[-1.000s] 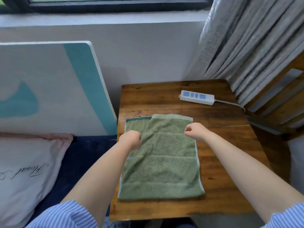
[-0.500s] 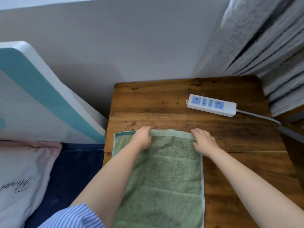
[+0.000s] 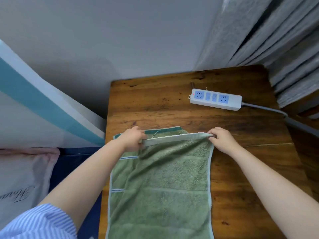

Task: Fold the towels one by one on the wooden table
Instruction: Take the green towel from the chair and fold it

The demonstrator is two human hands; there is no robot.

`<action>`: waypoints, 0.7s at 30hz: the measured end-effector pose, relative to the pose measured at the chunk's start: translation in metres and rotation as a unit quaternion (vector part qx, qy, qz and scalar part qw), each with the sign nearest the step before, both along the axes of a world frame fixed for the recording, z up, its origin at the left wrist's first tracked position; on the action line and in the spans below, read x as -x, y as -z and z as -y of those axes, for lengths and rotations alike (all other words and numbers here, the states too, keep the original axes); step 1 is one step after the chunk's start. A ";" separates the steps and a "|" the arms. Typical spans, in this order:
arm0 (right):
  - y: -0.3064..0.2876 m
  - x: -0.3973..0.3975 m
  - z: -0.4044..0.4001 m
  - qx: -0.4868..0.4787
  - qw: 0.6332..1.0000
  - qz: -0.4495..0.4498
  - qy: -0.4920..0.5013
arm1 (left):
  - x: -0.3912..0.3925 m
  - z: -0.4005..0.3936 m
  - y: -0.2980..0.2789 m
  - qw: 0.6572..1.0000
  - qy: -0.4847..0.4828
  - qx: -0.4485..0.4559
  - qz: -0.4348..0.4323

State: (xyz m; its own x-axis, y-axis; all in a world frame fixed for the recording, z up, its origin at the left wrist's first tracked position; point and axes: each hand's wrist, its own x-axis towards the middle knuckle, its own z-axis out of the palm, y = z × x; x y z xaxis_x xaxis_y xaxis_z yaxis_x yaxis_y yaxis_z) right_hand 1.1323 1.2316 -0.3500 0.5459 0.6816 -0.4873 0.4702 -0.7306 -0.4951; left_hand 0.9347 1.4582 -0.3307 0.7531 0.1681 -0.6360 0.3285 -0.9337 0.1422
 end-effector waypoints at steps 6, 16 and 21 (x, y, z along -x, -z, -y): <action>-0.019 0.019 0.000 0.013 0.999 0.028 0.017 | 0.033 -0.002 -0.036 0.996 0.039 0.041 0.068; -0.041 0.046 -0.036 0.111 0.991 0.075 -0.030 | 0.095 -0.033 -0.029 0.995 -0.090 0.032 0.017; -0.034 0.046 -0.066 0.141 0.983 0.099 -0.062 | 0.094 -0.057 -0.002 0.958 -0.276 -0.003 0.080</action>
